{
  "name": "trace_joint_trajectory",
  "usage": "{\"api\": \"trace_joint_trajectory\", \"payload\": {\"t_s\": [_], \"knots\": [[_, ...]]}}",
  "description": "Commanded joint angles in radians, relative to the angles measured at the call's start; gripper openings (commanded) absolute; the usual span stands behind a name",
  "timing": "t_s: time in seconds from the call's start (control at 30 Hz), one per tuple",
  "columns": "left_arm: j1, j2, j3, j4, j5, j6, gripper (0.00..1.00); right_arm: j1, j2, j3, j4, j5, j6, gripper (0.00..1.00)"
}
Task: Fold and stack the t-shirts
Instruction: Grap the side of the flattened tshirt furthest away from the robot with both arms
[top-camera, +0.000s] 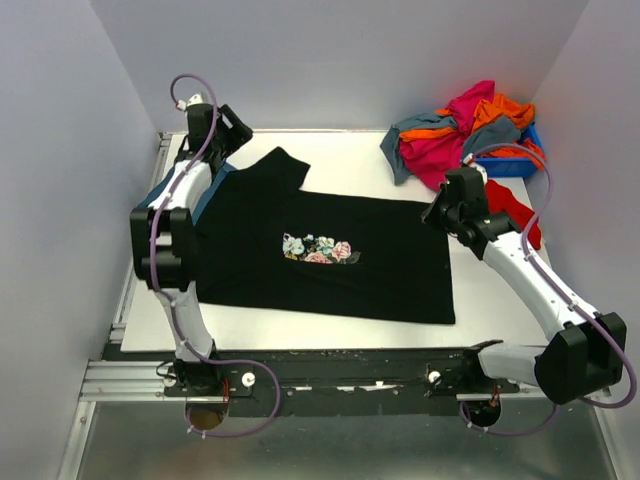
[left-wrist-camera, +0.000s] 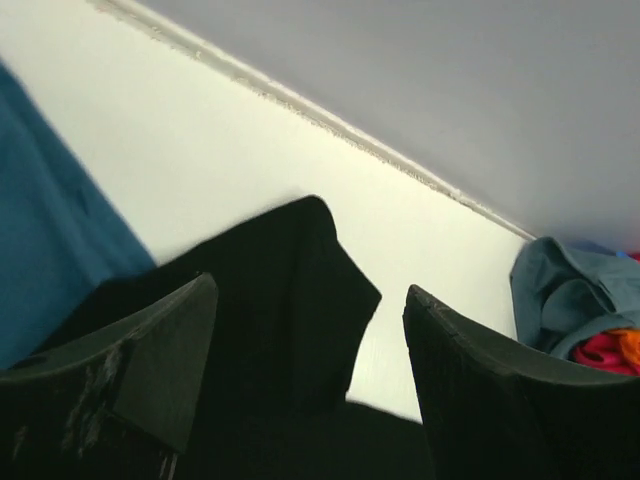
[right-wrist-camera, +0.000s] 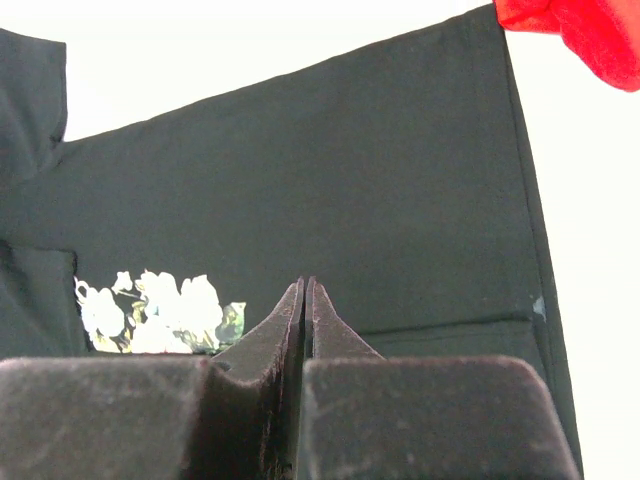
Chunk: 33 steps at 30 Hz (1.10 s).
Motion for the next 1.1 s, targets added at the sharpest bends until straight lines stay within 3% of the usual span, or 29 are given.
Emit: {"api": "trace_joint_trajectory", "payload": {"t_s": [0.0, 0.33, 0.43, 0.7, 0.93, 1.07], "knots": [[-0.031, 0.247, 0.276, -0.142, 0.068, 0.073, 0.84, -0.003, 0.031, -0.004, 0.072, 0.016, -0.016, 0.10], [-0.047, 0.646, 0.691, -0.251, 0.085, 0.026, 0.84, -0.005, 0.091, -0.005, 0.110, -0.015, -0.016, 0.10], [-0.048, 0.726, 0.792, -0.296, 0.093, -0.005, 0.81, -0.011, 0.108, 0.004, 0.107, -0.010, -0.016, 0.10], [-0.050, 0.798, 0.823, -0.247, 0.194, -0.040, 0.71, -0.032, 0.129, 0.025, 0.092, -0.005, -0.017, 0.10], [-0.050, 0.840, 0.858, -0.216, 0.309, -0.063, 0.40, -0.074, 0.243, 0.111, 0.012, -0.067, -0.033, 0.10], [-0.041, 0.804, 0.822, -0.195, 0.304, -0.047, 0.11, -0.103, 0.313, 0.183, -0.021, -0.074, -0.028, 0.10]]}}
